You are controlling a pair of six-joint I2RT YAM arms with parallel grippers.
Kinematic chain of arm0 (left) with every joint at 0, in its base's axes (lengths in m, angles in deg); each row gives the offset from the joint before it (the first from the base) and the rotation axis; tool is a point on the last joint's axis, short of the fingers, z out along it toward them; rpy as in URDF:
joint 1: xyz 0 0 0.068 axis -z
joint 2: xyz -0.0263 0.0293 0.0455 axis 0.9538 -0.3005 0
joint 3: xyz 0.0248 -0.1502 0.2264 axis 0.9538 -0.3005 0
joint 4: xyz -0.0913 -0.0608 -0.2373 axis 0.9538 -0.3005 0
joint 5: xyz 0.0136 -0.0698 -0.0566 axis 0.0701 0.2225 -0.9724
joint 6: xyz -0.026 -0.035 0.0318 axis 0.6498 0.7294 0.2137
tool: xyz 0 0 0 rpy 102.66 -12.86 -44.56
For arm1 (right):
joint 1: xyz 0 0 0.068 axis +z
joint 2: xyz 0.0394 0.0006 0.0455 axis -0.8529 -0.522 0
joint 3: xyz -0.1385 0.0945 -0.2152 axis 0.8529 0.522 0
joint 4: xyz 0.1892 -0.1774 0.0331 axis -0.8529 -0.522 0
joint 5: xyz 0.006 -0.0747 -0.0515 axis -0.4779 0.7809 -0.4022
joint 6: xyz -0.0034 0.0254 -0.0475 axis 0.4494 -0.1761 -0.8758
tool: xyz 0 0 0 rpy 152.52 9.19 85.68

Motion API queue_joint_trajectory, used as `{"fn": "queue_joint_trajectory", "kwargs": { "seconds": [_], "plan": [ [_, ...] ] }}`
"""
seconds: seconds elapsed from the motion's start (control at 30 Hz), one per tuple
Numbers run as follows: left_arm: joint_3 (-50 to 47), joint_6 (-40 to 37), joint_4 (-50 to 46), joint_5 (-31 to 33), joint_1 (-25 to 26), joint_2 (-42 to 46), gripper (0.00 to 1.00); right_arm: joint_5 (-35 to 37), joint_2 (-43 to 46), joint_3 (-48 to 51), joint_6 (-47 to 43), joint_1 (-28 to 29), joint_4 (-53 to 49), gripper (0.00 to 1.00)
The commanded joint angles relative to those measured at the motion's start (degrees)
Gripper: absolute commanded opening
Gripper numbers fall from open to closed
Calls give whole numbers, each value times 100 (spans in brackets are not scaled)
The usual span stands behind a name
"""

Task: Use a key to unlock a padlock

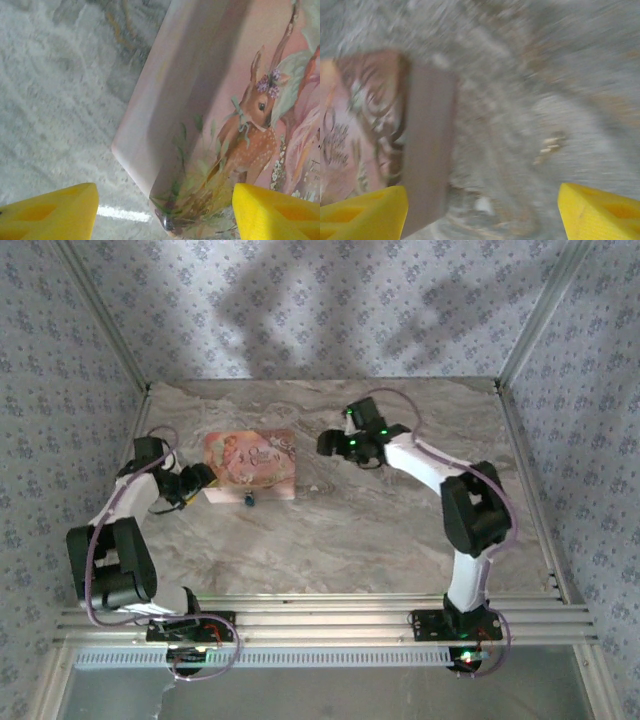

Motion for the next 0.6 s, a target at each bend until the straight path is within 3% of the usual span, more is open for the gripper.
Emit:
{"fn": "queue_joint_trajectory", "kwargs": {
  "seconds": [0.0, 0.27, 0.57],
  "plan": [
    [270, -161, 106, -205, 53, -266, 71, -398, -437, -472, 402, 356, 4, 78],
    [661, -65, 197, -323, 616, -937, 70, -806, -1293, -1390, 410, 347, -235, 52],
    [787, 365, 436, -256, 1533, -1302, 69, -840, -1104, -1237, 371, -107, -508, 52]
  ]
}}
